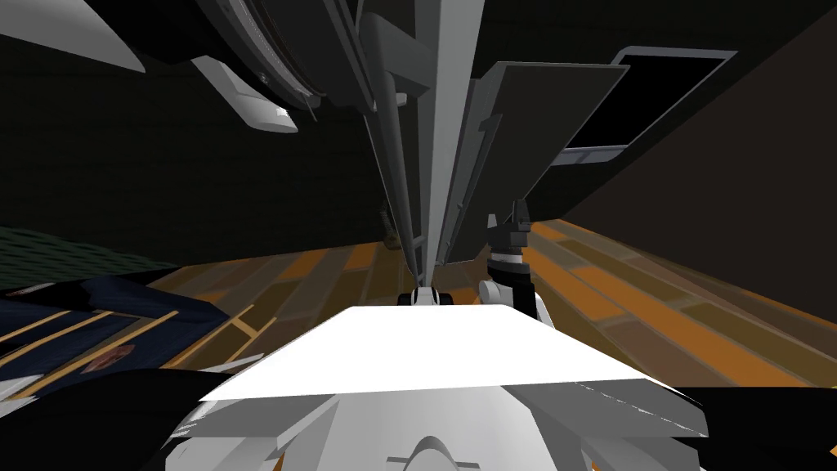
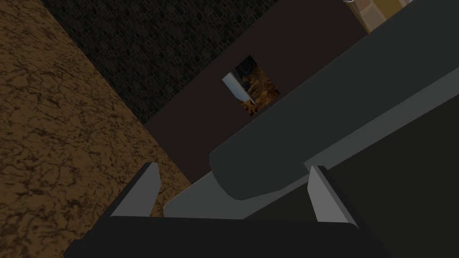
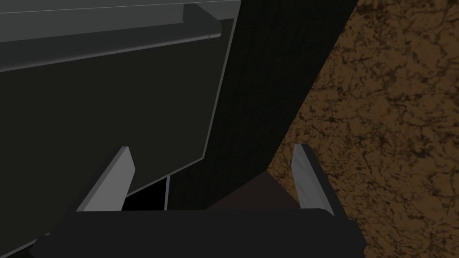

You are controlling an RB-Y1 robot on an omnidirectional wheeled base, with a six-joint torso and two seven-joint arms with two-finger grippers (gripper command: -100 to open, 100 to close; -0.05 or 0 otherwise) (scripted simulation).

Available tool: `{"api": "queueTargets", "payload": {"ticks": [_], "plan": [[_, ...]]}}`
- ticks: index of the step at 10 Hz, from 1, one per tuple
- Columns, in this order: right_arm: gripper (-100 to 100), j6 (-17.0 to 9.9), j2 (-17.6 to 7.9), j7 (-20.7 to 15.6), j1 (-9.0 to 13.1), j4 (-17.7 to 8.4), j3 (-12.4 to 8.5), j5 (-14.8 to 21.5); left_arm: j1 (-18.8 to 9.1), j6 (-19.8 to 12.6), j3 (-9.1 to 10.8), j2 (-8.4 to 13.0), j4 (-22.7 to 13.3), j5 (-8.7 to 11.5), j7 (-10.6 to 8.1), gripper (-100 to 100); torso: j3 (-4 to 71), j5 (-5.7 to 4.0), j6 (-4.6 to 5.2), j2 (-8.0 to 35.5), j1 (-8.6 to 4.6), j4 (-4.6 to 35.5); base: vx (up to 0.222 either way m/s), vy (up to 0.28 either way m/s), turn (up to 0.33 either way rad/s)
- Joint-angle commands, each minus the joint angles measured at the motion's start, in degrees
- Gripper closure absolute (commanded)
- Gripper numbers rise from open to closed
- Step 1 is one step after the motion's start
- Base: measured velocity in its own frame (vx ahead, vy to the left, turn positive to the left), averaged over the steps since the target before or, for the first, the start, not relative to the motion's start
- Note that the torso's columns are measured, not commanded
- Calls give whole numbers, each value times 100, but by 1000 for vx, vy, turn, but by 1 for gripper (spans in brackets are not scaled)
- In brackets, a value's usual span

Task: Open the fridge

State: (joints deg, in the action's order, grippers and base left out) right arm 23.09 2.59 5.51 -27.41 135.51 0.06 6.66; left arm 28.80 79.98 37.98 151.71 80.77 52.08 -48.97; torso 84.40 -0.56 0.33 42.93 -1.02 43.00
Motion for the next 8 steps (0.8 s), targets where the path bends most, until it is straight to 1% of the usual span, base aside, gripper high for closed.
{"api": "queueTargets", "payload": {"ticks": [1, 7, 8], "plan": [[0, 0, 0, 0, 0, 0, 0, 0, -153, -19, 64, -67, -23, 50, -28, -100, -5, 1, -3, 6, 0, 3, 4, -18, 26], [0, 0, 0, 0, 0, 0, 0, 0, -153, -19, 64, -67, -23, 50, -28, -100, -8, 4, -3, 10, 11, 4, 1, 1, -7], [0, 0, 0, 0, 0, 0, 0, 0, -304, -153, -125, -277, -336, -291, -355, -100, -3, 2, -2, 7, 6, 5, -94, 159, -330]]}}
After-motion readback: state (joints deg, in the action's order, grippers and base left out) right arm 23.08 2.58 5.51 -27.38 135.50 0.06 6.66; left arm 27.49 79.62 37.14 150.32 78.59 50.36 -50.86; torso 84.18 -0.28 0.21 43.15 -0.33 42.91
